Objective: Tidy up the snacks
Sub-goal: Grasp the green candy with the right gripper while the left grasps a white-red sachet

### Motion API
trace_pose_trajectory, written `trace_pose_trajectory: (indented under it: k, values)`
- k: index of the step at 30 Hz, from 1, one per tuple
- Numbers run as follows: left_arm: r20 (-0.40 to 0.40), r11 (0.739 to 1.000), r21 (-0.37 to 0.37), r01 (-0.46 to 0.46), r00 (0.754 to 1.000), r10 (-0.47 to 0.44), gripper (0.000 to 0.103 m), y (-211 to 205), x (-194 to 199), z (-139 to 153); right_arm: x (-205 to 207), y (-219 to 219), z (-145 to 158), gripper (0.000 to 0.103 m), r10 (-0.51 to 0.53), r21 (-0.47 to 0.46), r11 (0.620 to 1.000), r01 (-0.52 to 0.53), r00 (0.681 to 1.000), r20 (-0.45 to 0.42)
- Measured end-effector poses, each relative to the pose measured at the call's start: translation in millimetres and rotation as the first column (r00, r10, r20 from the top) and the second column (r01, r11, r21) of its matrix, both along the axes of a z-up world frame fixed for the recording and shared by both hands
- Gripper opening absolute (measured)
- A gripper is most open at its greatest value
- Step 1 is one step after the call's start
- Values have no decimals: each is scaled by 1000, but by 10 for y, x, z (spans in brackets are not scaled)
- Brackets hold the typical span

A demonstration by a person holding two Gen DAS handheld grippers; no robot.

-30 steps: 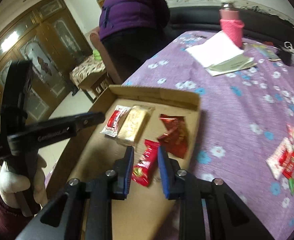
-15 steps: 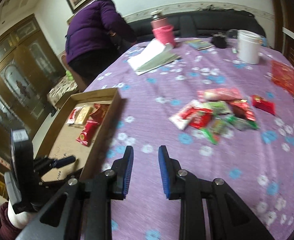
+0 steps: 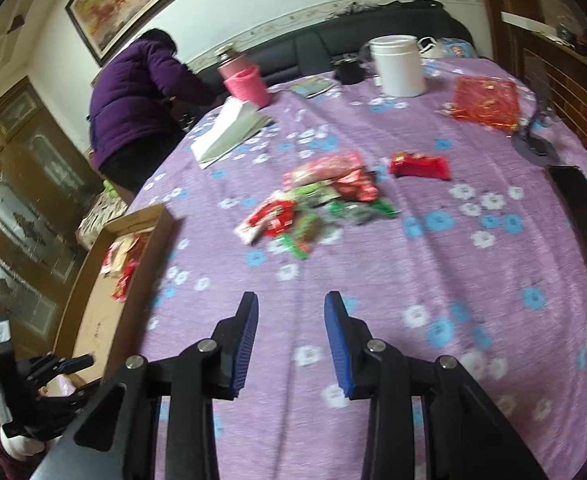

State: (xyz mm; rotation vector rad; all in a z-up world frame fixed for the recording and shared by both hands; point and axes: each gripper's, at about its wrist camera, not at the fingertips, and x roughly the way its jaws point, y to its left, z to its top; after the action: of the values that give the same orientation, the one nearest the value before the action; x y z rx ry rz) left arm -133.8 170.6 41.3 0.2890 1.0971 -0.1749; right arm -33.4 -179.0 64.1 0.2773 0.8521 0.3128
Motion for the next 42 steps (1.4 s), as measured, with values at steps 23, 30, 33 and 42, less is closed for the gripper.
trace_pose_trajectory:
  k: [23, 30, 33, 42]
  values:
    - [57, 908, -419, 20, 998, 4, 76, -662, 1516, 388, 1140, 407, -511, 31, -42, -37, 999, 39, 997, -64]
    - [79, 958, -263, 111, 992, -93, 76, -1115, 1874, 119, 997, 221, -490, 27, -60, -7, 998, 59, 997, -41]
    - [110, 971, -170, 171, 982, -154, 76, -1311, 2016, 9, 935, 144, -507, 27, -57, 20, 998, 58, 998, -40]
    - [43, 950, -150, 274, 962, -270, 44, -1520, 2246, -297, 930, 126, -500, 27, -33, 31, 999, 34, 999, -40]
